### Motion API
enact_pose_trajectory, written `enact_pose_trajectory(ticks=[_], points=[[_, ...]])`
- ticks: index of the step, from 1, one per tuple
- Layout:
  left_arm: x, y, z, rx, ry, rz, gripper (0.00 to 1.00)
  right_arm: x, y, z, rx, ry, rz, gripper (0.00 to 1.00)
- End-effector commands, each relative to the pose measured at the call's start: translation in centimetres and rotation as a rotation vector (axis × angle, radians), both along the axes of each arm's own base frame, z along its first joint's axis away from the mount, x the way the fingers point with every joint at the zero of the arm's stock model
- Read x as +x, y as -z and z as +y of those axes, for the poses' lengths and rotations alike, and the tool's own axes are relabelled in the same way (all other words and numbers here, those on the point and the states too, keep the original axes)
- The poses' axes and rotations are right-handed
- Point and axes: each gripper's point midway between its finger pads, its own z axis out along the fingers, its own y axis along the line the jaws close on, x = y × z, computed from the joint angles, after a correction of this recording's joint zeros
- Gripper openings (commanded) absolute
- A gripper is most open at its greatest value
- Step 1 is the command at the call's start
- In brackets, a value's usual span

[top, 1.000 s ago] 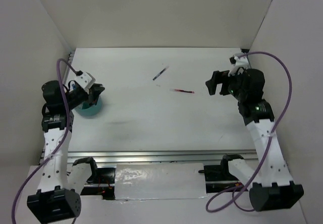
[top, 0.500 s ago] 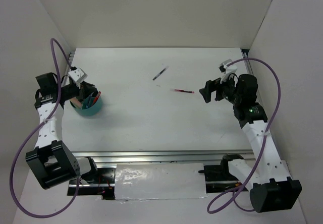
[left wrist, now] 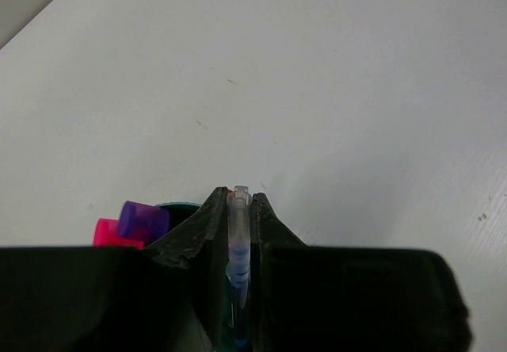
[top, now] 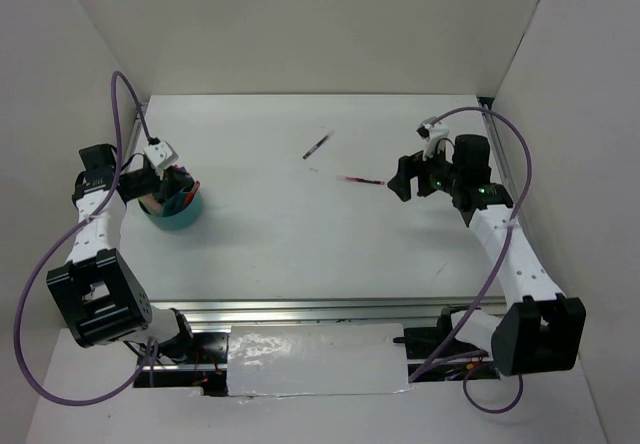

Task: Sort the stationery into containers
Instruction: Place the pen in the storage box, then pick up the pen from the center of the board.

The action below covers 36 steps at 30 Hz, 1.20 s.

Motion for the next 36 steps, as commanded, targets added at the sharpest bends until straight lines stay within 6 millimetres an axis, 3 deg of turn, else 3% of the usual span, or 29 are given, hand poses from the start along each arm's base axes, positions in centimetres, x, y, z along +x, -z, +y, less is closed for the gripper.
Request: enact_pose_trajectory(ticks=[1, 7, 8, 12, 16, 21, 22, 25, 30, 36], points=[[0.6, -1.8, 0.0, 0.012, 0.045, -0.085, 0.20, 1.8, -1.5, -0.2, -0.030, -0.032, -0.017, 0.88], [0.5, -1.1, 0.1, 0.010, 0.031, -0.066, 0.41, 4.8, 2.1, -0.9, -0.129, -0.069, 0.115, 0.73], [0.5, -1.3, 0.0, 0.004, 0.031, -0.063, 0.45, 6.1, 3.1, -1.0, -0.172, -0.093, 0.134, 0.70], [0.2, -2.1, -0.6, 0.003, 0.058, -0.052, 0.55, 7.7, 6.1, -1.5, -0.270, -0.156, 0.251, 0.60], [0.1, -4.1, -1.2, -0.012, 0.077, -0.064, 0.59, 10.9, 8.9, -1.7, -0.345, -0.203, 0.326, 0.55], [-0.7, -6.4, -3.8, -0.023, 0.109, -0.095, 0.61, 12.6, 13.5, -0.8, -0.477, -0.282, 0.434, 0.53], [-1.1, -6.9, -4.3, -0.010, 0.118, -0.116, 0.62, 13.4, 13.2, -0.5, -0.485, -0.286, 0.419, 0.53], [-2.2, -7.0, -6.1, 0.018, 0.159, -0.139, 0.64, 14.1, 13.8, 1.2, -0.480, -0.320, 0.413, 0.54], [-3.5, -6.7, -8.5, 0.053, 0.207, -0.154, 0.67, 13.3, 15.1, 4.3, -0.515, -0.406, 0.422, 0.54], [-4.0, -7.6, -9.8, 0.032, 0.223, -0.159, 0.67, 13.7, 18.0, 4.3, -0.590, -0.415, 0.449, 0.53]])
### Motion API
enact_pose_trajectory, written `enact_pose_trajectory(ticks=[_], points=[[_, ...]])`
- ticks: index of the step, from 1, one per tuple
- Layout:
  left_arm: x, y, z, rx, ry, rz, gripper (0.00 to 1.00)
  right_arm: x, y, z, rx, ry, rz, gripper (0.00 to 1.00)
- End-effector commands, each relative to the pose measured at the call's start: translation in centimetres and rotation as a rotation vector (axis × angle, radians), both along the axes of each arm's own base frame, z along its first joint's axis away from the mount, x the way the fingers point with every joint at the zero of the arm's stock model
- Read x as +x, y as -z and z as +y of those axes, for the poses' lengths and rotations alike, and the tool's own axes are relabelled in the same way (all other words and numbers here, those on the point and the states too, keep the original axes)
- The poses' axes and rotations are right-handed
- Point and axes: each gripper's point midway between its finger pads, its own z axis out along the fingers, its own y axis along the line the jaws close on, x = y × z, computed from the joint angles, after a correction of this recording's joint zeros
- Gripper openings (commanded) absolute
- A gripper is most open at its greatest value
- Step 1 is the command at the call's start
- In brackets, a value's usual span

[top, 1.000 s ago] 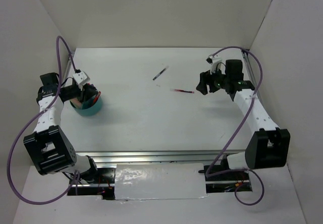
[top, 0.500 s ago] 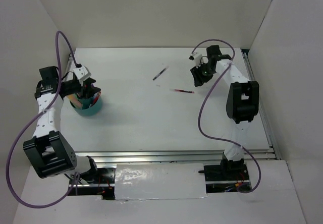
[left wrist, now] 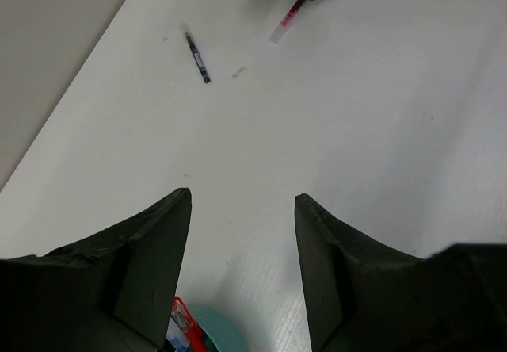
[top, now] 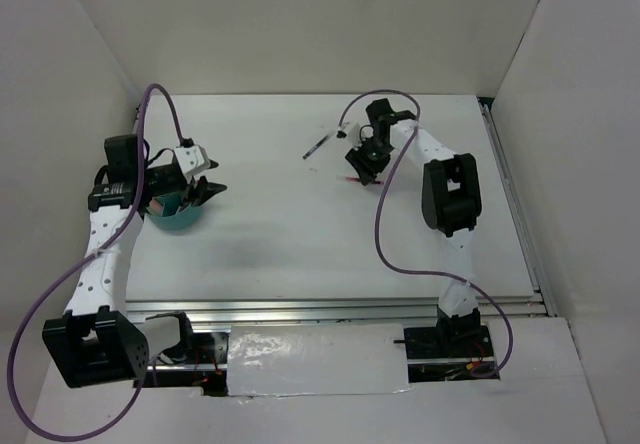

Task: Sort the stationery into containers
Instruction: Pick up the pen from the center of the board.

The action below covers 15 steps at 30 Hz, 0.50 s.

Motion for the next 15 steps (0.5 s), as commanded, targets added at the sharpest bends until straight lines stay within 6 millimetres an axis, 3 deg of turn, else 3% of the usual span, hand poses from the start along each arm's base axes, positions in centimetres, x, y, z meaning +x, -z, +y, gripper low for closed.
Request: enact_pose_trajectory(ticks=[1, 6, 8, 12, 15], points=[[-0.3, -1.3, -0.7, -0.021, 0.016, -0.029, 0.67, 1.1, 1.0, -1.1, -0.063, -0.005, -0.004, 0.53], [-0.6, -1.3, -1.2, -0.014, 0.028, -0.033, 0.67, 1.8, 2.7, -1.9, -0.127, -0.023, -0.006, 0.51], [-0.9, -1.1, -1.4, 0.004, 0.035, -0.048, 0.67, 1.7, 3.1, -2.0, -0.145, -0.036, 0.001, 0.46], [-1.3, -1.4, -1.4, 0.010, 0.022, -0.058, 0.67, 0.2, 3.1, -1.5, -0.184, -0.093, 0.004, 0.36], [-1.6, -2.2, -1.6, -0.016, 0.014, -0.052, 0.67, -1.0, 3.0, -1.2, -0.254, -0.150, 0.000, 0.38]])
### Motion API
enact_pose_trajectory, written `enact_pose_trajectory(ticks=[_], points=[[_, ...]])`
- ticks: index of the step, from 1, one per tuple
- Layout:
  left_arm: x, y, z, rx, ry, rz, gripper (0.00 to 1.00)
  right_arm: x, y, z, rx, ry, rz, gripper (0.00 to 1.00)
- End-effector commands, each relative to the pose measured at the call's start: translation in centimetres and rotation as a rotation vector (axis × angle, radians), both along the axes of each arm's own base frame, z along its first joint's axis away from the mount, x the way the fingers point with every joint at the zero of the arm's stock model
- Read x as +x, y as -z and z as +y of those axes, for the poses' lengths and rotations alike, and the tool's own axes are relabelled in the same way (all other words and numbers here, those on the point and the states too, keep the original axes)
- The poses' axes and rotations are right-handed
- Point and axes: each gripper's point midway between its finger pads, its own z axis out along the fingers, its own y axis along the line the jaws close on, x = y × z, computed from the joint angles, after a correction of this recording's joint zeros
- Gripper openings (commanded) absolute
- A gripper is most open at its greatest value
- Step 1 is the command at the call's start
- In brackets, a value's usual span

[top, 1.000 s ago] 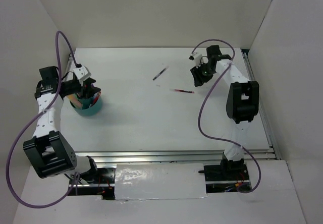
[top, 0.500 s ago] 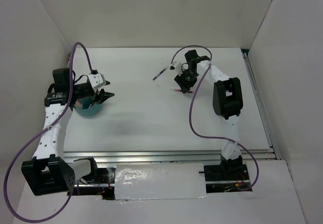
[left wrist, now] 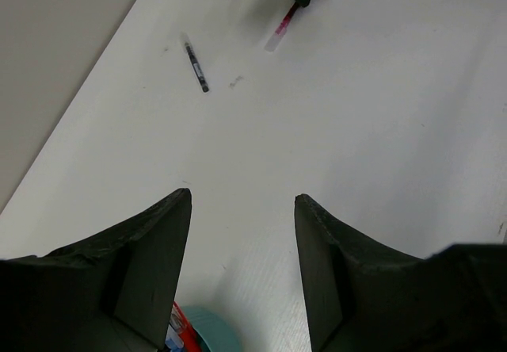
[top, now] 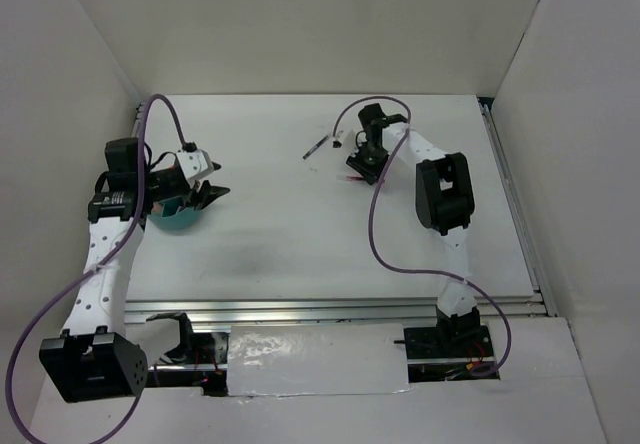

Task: Sort the stationery into containers
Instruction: Pick up the pen from the center of the board.

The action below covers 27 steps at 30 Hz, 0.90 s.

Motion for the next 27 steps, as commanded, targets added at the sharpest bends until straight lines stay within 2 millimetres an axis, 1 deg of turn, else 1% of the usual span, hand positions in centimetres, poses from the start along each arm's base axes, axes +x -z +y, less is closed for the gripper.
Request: enact_pose_trajectory(ticks=[1, 4, 5, 6, 7, 8, 9, 10, 11, 12, 13, 14, 15, 16, 17, 18, 19, 20, 21, 22, 23, 24, 25, 26, 27], points=[[-0.5, -1.6, -0.7, -0.037, 0.010, -0.024, 0.66, -2.4, 0.7, 0.1, -0.119, -0.095, 0.029, 0.38], [-1.0, -2.5, -1.2, -0.096, -0.003, 0.013, 0.66, -2.6, 1.1, 0.3, -0.173, -0.116, 0.022, 0.37], [-1.5, -2.8, -1.4, -0.111, -0.004, 0.021, 0.66, -2.8, 1.3, 0.8, -0.183, -0.129, 0.022, 0.37], [-1.8, -3.0, -1.7, -0.117, 0.003, 0.023, 0.66, -2.7, 1.4, 0.5, -0.216, -0.136, 0.016, 0.37], [-2.0, -2.9, -1.9, -0.121, 0.000, 0.029, 0.66, -2.3, 1.6, 0.8, -0.229, -0.144, 0.019, 0.37], [-2.1, -3.5, -2.0, -0.127, -0.011, 0.012, 0.66, -2.1, 1.6, 1.2, -0.237, -0.155, 0.023, 0.37], [-2.3, -3.5, -2.2, -0.129, -0.006, 0.014, 0.66, -2.8, 2.1, 0.8, -0.259, -0.158, 0.075, 0.36], [-2.5, -3.4, -2.4, -0.131, -0.006, 0.016, 0.66, -1.5, 2.2, 1.3, -0.256, -0.162, 0.073, 0.35], [-2.8, -3.5, -2.5, -0.129, -0.006, 0.015, 0.66, -2.4, 2.4, 1.0, -0.271, -0.167, 0.134, 0.34], [-2.9, -3.5, -2.6, -0.128, -0.005, 0.017, 0.66, -2.2, 2.7, 1.1, -0.265, -0.170, 0.154, 0.32], [-3.1, -3.6, -2.6, -0.127, -0.004, 0.017, 0.66, -1.2, 2.8, 1.4, -0.260, -0.173, 0.151, 0.28], [-3.3, -3.5, -2.6, -0.123, -0.004, 0.023, 0.66, -1.5, 2.6, 1.3, -0.264, -0.185, 0.174, 0.24], [-3.5, -3.5, -2.7, -0.122, -0.002, 0.024, 0.66, -1.5, 2.9, 1.4, -0.263, -0.193, 0.176, 0.05], [-3.6, -3.6, -2.7, -0.120, -0.001, 0.018, 0.65, -2.0, 2.8, 1.2, -0.262, -0.201, 0.187, 0.00], [-3.7, -3.6, -2.6, -0.120, -0.006, 0.018, 0.66, -1.9, 2.9, 1.4, -0.257, -0.209, 0.168, 0.00], [-3.7, -3.5, -2.6, -0.122, -0.007, 0.021, 0.65, -2.3, 2.8, 1.8, -0.254, -0.221, 0.160, 0.00], [-3.9, -3.7, -2.7, -0.134, -0.012, 0.027, 0.65, -3.7, 2.1, 1.4, -0.252, -0.227, 0.168, 0.00], [-3.9, -3.8, -2.7, -0.148, -0.018, 0.035, 0.65, -3.7, 1.5, 2.2, -0.211, -0.230, 0.139, 0.00], [-3.5, -4.1, -2.7, -0.161, -0.030, 0.020, 0.65, -3.7, -1.6, 2.8, -0.160, -0.221, 0.079, 0.00], [-3.7, -4.6, -2.8, -0.215, -0.059, 0.069, 0.65, -4.7, -2.3, 4.1, -0.072, -0.209, 0.084, 0.00], [-3.5, -5.0, -2.8, -0.248, -0.087, 0.085, 0.65, -5.1, -3.9, 4.8, -0.015, -0.196, 0.063, 0.00], [-3.2, -5.9, -2.7, -0.314, -0.140, 0.108, 0.66, -5.8, -7.7, 5.4, 0.058, -0.182, 0.006, 0.00], [-3.1, -6.3, -2.7, -0.352, -0.166, 0.125, 0.66, -6.4, -9.7, 6.1, 0.127, -0.173, -0.022, 0.00], [-3.3, -6.9, -2.7, -0.410, -0.193, 0.164, 0.67, -7.4, -12.0, 8.1, 0.263, -0.152, -0.027, 0.00], [-3.5, -7.8, -2.9, -0.482, -0.209, 0.183, 0.68, -9.3, -15.4, 8.8, 0.351, -0.158, -0.062, 0.00]])
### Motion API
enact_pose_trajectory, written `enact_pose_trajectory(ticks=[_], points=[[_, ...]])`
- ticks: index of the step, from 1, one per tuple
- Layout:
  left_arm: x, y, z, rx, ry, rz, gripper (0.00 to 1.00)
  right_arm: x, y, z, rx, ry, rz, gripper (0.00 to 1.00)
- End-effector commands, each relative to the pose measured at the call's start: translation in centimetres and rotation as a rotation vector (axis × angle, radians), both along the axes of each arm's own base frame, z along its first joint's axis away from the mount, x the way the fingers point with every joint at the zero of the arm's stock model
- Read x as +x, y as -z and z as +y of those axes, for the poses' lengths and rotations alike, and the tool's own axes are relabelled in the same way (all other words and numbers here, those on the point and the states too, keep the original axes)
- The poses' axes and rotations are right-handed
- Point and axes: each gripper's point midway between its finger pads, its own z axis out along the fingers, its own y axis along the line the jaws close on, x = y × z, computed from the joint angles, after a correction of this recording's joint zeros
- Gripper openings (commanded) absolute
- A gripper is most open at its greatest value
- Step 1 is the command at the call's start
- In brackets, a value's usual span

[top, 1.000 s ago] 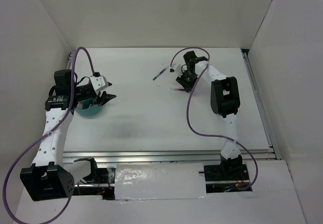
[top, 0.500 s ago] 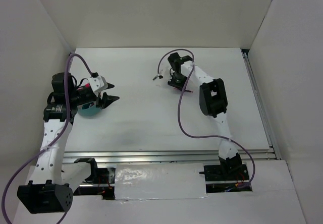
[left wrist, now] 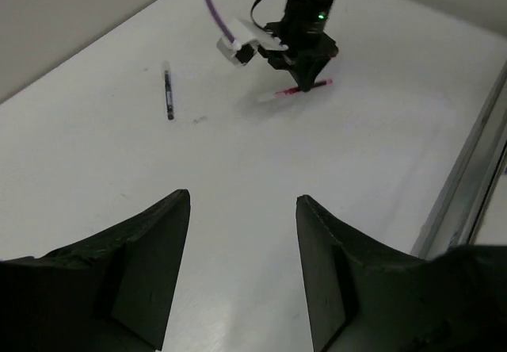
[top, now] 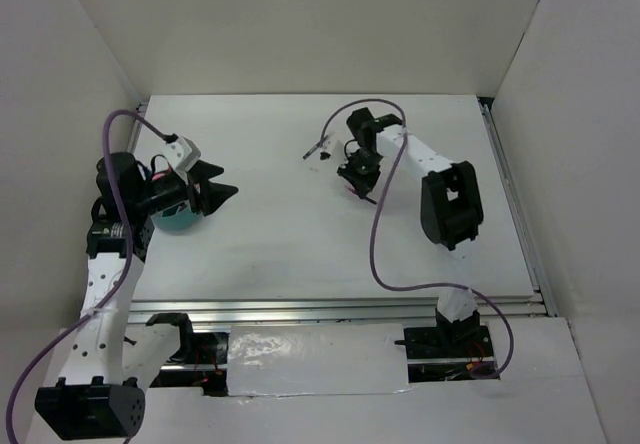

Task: Sort the stationery into containers
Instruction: Pick up the pen from the center of the board.

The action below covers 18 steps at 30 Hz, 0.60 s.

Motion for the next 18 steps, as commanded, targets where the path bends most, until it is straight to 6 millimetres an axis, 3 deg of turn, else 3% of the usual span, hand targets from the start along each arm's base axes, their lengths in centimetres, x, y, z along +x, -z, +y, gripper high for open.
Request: enact_pose_trajectory(ticks=[1, 2, 3, 4, 5, 8, 13, 18], points=[[-0.5, -4.1, -0.8, -0.239, -0.071, 0.044, 0.69, -2.7, -14.6, 7.2, 0.514, 0.001, -0.176, 0.00], [-1.0, -5.1, -1.3, -0.312, -0.057, 0.062, 0.72, -5.2, -17.3, 7.6, 0.597, 0.036, -0.168, 0.00], [-1.2, -5.4, -1.6, -0.347, -0.054, 0.078, 0.73, -6.5, -18.7, 8.4, 0.662, 0.036, -0.158, 0.00], [-1.6, -5.5, -2.1, -0.376, -0.041, 0.097, 0.73, -8.1, -20.9, 10.5, 0.773, 0.028, -0.133, 0.00], [-1.8, -5.3, -2.4, -0.403, -0.039, 0.119, 0.74, -10.3, -22.7, 10.6, 0.833, 0.018, -0.136, 0.00], [-3.1, -6.8, -3.4, -0.505, -0.011, 0.149, 0.75, -14.4, -26.0, 12.9, 0.962, -0.024, -0.092, 0.00], [-3.5, -9.4, -4.1, -0.576, -0.018, 0.112, 0.76, -16.9, -27.2, 14.3, 0.999, -0.044, -0.044, 0.00], [-3.1, -9.1, -4.4, -0.613, -0.003, 0.164, 0.77, -17.4, -27.5, 14.9, 1.006, -0.057, -0.049, 0.00]])
